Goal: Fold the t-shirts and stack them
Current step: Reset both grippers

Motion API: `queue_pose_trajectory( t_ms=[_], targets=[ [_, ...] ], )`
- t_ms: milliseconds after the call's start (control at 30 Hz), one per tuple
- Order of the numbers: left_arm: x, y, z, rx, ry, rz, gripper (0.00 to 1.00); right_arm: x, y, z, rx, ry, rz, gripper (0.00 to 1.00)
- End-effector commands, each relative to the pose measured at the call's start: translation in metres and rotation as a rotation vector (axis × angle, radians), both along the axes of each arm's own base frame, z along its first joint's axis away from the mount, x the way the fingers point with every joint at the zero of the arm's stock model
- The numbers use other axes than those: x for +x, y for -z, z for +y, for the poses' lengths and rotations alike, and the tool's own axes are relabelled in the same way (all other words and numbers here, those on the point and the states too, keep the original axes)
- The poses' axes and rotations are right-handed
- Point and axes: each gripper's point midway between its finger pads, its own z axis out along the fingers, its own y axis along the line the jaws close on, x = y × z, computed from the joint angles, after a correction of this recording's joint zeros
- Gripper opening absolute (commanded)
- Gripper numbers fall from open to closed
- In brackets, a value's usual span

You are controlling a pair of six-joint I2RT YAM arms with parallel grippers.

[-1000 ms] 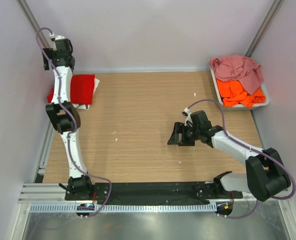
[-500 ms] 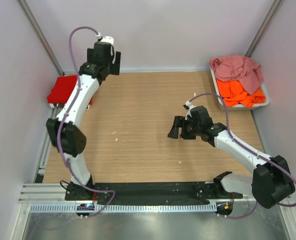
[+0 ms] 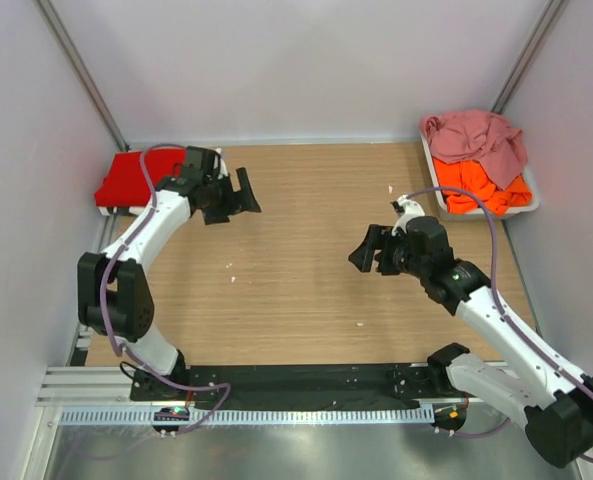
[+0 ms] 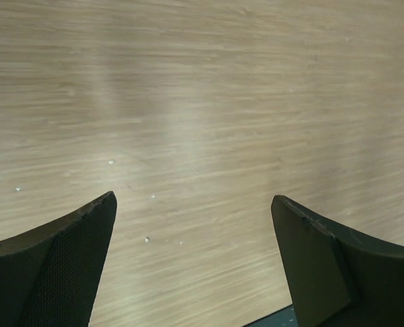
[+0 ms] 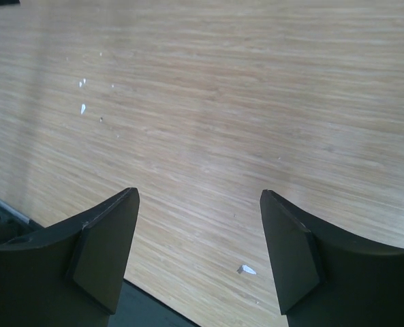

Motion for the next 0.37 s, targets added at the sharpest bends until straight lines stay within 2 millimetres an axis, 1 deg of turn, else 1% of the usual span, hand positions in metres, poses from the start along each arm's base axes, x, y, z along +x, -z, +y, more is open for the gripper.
queue_pose_trajectory(
  t_ms=[0, 33, 67, 100, 133, 200, 300, 333],
  targets=[
    [-0.021, -0.052, -0.009, 0.126, 0.095, -0.159, 0.95, 0.009, -0.027, -0.017, -0.005, 0.106, -0.107, 0.79],
    [-0.027, -0.052, -0.012, 0.172, 0.110, -0.170, 0.96, 0.009, -0.032, -0.021, -0.001, 0.128, -0.125, 0.79],
    [-0.033, -0.061, -0.015, 0.176, 0.132, -0.201, 0.96, 0.007, -0.032, -0.021, 0.008, 0.135, -0.121, 0.79],
    [-0.038, -0.064, -0.018, 0.173, 0.152, -0.213, 0.96, 0.010, -0.033, -0.027, -0.002, 0.171, -0.135, 0.79],
    [-0.042, -0.072, -0.027, 0.146, 0.178, -0.235, 0.96, 0.009, -0.036, -0.030, 0.000, 0.182, -0.144, 0.79],
    [-0.050, -0.088, -0.032, 0.116, 0.192, -0.295, 0.97, 0.009, -0.039, -0.032, 0.004, 0.193, -0.153, 0.78],
    [-0.052, -0.100, -0.024, 0.121, 0.160, -0.353, 0.99, 0.008, -0.054, -0.035, 0.015, 0.201, -0.202, 0.78],
    [-0.048, -0.102, -0.018, 0.149, 0.129, -0.367, 0.99, 0.009, -0.065, -0.037, 0.030, 0.206, -0.239, 0.80]
  ],
)
